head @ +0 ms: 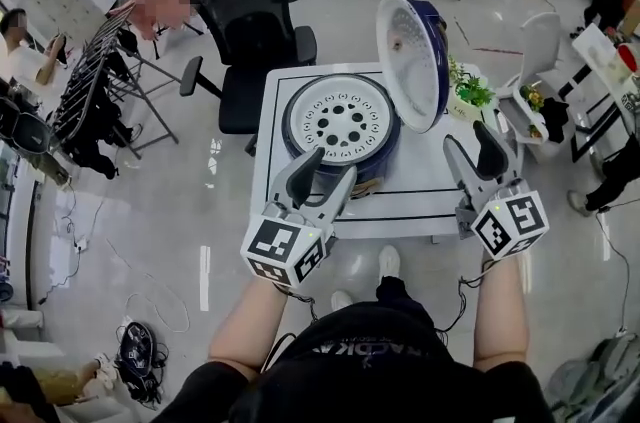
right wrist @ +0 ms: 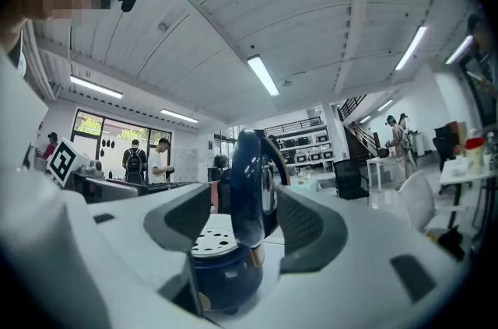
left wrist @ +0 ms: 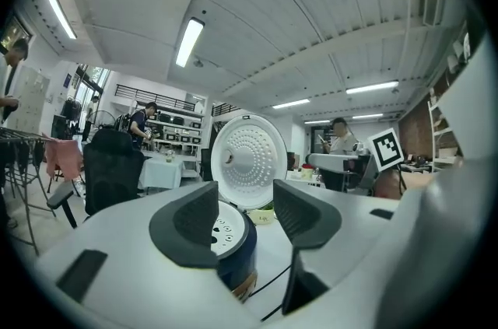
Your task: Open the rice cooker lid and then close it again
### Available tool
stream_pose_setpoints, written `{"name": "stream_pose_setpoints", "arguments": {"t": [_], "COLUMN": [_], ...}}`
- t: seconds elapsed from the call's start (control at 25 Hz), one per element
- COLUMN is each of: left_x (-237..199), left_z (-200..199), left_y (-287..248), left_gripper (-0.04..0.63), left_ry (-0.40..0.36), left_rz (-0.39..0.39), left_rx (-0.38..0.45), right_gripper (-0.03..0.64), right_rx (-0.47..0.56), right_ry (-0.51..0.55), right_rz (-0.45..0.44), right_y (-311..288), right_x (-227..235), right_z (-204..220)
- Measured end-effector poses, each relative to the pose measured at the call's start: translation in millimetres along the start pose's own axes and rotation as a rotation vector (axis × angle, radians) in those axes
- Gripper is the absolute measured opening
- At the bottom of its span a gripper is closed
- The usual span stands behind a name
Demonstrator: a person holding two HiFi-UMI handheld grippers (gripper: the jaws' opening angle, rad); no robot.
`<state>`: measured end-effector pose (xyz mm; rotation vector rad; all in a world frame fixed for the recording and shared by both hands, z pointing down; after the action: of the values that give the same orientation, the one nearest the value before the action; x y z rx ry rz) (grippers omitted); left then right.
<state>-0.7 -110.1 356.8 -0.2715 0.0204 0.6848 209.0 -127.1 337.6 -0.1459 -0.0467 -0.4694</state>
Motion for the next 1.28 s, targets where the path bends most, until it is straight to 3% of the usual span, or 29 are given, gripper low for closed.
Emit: {"name": "stream_pose_setpoints", "arguments": {"t": [0.48,1.28], "left_x": [17.8,13.2], "left_z": [11.6,10.5], "left_y": [38.2,53.0], "left_gripper": [0.219,0.221], "left_ry": [-0.014,-0.014], "left_rz": [0.063,0.067], "left_rx": [0.007,0.015], "right_gripper": [0.252,0.252], "right_rx": [-0.012,-0.002], "right_ry": [0.02,0.014], "right_rz": [0.008,0.029], "right_y": [38.6,41.1], "right_x": [-58.7,-63.3], "right_z": [12.3,5.1]}}
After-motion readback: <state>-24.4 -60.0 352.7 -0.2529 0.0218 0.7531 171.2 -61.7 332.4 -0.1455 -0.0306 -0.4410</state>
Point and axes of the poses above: the fingertips, and each gripper's own axes: y backward along the fingers, x to its right, z out of its underside, the point moved 1 cm from there along y, backward along the fingers, and after that the axes turned 9 degrees about -x, right-handed, at the moved point
